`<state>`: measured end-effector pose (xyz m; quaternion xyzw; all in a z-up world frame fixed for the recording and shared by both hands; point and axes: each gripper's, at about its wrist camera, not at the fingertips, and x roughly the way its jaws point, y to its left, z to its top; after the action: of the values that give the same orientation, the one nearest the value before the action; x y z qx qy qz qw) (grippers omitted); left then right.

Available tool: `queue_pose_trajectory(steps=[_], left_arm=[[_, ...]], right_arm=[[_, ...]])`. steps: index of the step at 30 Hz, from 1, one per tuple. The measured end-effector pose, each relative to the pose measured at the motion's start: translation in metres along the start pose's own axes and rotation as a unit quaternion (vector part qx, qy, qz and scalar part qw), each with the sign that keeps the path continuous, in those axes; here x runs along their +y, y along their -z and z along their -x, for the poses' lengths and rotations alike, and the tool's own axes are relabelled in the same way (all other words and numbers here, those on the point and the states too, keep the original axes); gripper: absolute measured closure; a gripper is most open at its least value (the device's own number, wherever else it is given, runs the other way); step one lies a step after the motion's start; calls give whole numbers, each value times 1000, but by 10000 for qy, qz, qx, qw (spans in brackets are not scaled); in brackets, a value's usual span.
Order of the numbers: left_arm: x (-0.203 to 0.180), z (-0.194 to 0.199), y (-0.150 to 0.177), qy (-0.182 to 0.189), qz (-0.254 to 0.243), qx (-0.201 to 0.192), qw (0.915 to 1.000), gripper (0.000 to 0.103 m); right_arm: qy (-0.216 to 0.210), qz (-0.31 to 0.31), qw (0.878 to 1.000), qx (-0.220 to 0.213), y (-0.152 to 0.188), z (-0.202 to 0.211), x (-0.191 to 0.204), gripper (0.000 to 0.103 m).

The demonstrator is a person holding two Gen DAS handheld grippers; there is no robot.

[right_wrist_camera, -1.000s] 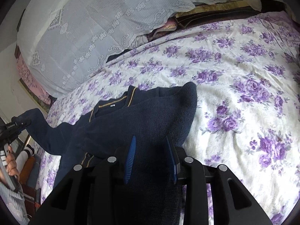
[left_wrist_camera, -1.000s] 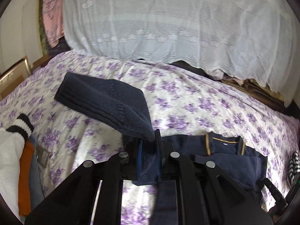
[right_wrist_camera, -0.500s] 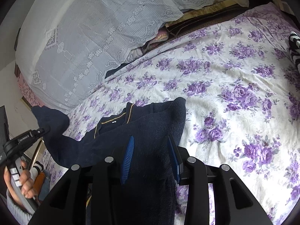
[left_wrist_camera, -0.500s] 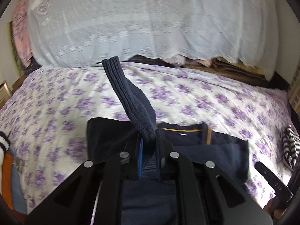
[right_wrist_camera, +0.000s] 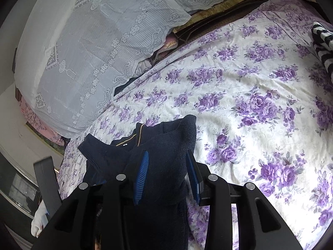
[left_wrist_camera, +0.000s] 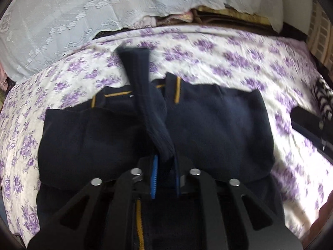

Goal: Fold small clothes
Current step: 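Lift the sleeve with the left tool and fold it over the cardigan body, then lower the sleeve onto the cardigan and open the left tool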

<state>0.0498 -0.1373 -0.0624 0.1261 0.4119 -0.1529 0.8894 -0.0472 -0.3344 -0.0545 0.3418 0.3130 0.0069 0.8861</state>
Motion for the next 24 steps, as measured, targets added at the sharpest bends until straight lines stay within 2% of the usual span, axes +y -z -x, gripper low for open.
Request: queue_pose_trajectory(steps=[1,3,5,7,9,14,17,20,23,24], left_arm=[[1,3,1,82,-32,25,10000,77],[3,15,5,129,-123,-54,9998,32],[5,29,10,3,-244,-297,9993,18],[14,46,19,19,-399,-507,9979,18],[34,58,23,-67,-270,-591,9979,17],[103,63,17,-530,535,-569,9955,17],[148,57,14,-628,1091,-487,9908,17],[176,45,14,-887,1306,-384,9867,17],[198,17,21,-1082,1406,-52,9841,17],[201,10,23,-1125,1419,60,9834,17]], right_arm=[[-8,5,10000,12,0,-1,0,65],[-27,16,10000,29,0,-1,1,65],[-43,43,10000,37,1,-2,2,65],[-84,85,9999,47,2,-3,4,65],[-111,112,9998,79,3,-4,6,65],[-349,64,9990,287,7,-11,7,66],[-459,143,9979,438,10,-18,14,71],[-316,171,9971,672,11,-35,21,71],[19,317,9950,948,13,-57,27,72],[181,387,9941,1000,14,-64,29,76]])
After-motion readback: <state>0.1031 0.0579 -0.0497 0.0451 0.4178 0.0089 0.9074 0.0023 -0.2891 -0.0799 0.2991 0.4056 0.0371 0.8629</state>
